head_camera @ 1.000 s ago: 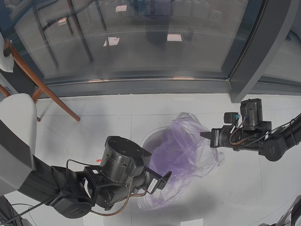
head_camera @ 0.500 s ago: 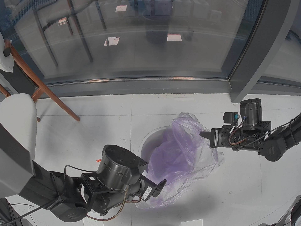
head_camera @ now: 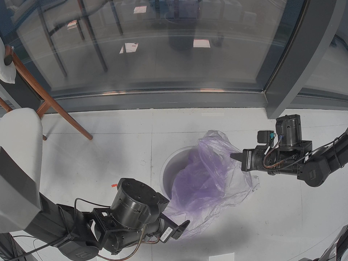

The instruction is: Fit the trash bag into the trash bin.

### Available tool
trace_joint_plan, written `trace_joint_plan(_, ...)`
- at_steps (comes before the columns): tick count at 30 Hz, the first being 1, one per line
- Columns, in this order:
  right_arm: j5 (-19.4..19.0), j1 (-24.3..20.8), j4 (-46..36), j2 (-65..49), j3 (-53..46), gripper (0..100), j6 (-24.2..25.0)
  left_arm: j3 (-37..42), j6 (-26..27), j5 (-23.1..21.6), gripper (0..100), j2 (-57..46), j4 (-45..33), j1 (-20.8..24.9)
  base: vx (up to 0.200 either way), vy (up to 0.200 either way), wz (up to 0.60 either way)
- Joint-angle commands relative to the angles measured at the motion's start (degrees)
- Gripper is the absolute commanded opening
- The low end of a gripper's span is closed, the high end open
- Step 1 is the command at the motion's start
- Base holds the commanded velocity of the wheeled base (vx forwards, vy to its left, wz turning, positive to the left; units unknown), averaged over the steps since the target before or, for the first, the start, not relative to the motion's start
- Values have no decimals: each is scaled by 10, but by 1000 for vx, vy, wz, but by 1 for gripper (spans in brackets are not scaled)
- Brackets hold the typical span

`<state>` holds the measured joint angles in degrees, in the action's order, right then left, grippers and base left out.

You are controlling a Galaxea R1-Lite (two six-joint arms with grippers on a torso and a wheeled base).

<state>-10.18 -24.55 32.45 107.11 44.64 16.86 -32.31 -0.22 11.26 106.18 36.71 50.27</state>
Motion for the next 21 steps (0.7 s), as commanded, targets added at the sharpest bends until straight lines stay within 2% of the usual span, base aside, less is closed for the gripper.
trace_joint_plan(1, 0, 1, 1, 0, -3, 0, 0, -7, 2, 0, 100, 1, 0, 1, 0, 0, 0)
trace_joint_plan(11, -1, -1, 0, 0, 1, 0, -1, -15, 23, -1, 100, 31, 3, -13, 0, 0, 0)
trace_joint_plan(14, -1, -1, 1, -1, 0, 0, -1, -15, 35, -5, 100, 49, 35, -26, 0, 0, 0)
trace_joint_plan(15, -1, -1, 0, -2, -1, 0, -1, -17, 40, -8, 0, 55, 47, -27, 0, 0, 0)
trace_joint_plan(21, -1, -1, 0, -7, -18, 0, -2, -42, 41, -10, 0, 83, 77, -38, 0, 0, 0)
